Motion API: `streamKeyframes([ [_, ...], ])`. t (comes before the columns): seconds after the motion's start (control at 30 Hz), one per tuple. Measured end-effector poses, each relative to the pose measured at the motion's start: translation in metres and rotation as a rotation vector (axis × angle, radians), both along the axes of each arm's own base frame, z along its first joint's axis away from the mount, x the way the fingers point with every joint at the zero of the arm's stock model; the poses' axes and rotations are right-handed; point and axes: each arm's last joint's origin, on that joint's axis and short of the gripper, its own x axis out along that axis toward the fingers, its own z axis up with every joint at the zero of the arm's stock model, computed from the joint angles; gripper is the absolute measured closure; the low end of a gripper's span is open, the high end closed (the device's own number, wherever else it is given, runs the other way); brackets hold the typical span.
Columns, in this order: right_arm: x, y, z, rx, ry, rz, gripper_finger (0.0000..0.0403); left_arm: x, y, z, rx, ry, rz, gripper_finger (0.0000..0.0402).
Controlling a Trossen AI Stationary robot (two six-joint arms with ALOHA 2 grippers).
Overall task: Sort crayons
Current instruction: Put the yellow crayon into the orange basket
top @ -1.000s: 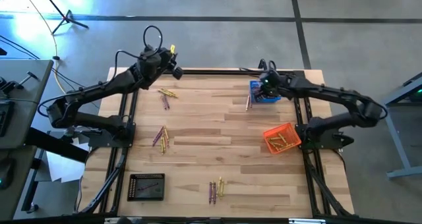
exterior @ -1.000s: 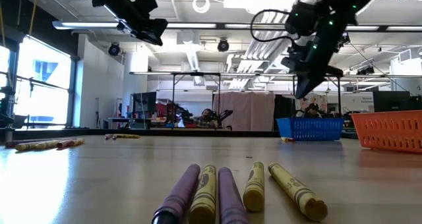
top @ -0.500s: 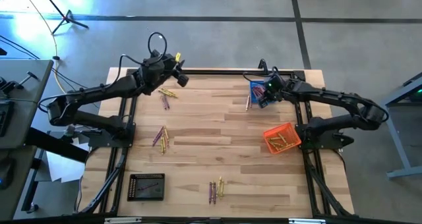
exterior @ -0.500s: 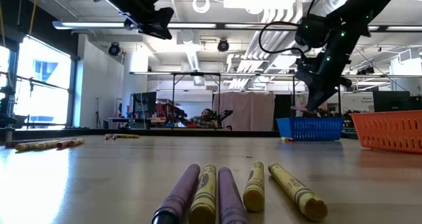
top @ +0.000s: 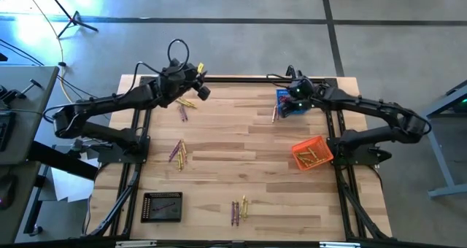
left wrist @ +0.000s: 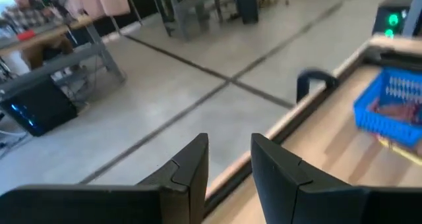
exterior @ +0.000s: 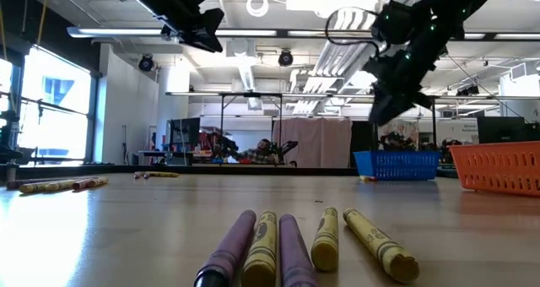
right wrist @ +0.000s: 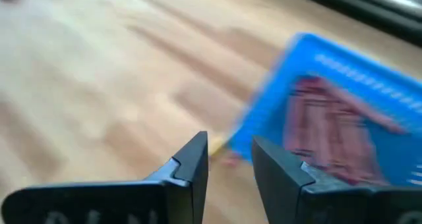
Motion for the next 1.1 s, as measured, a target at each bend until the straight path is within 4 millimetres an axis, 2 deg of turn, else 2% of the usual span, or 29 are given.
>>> streamKeyframes([
  [0.07,0.008,0.007,0.003,0.001,-0.04,0.023,0.0308,0.002,0.001,-0.006,-0.019,0.038,-0.004,0.03],
  [0.2,0.021,0.02,-0.001,0.008,-0.054,-0.036,0.0318,0.009,0.004,-0.017,-0.033,0.093,-0.008,0.03],
  [0.47,0.046,0.039,-0.029,0.023,0.021,-0.136,0.0322,0.024,0.019,-0.035,-0.017,0.146,0.002,0.03],
  [0.67,0.055,0.039,-0.047,0.073,0.049,-0.163,0.0322,0.03,0.029,-0.041,-0.003,0.139,-0.022,0.03],
  [0.93,0.06,0.037,-0.057,0.176,0.002,-0.315,0.0322,0.026,0.037,-0.041,0.001,0.147,-0.044,0.03],
  [1.1,0.072,0.037,-0.055,0.145,0.061,-0.353,0.0322,0.021,0.045,-0.04,0.03,0.186,-0.032,0.03],
])
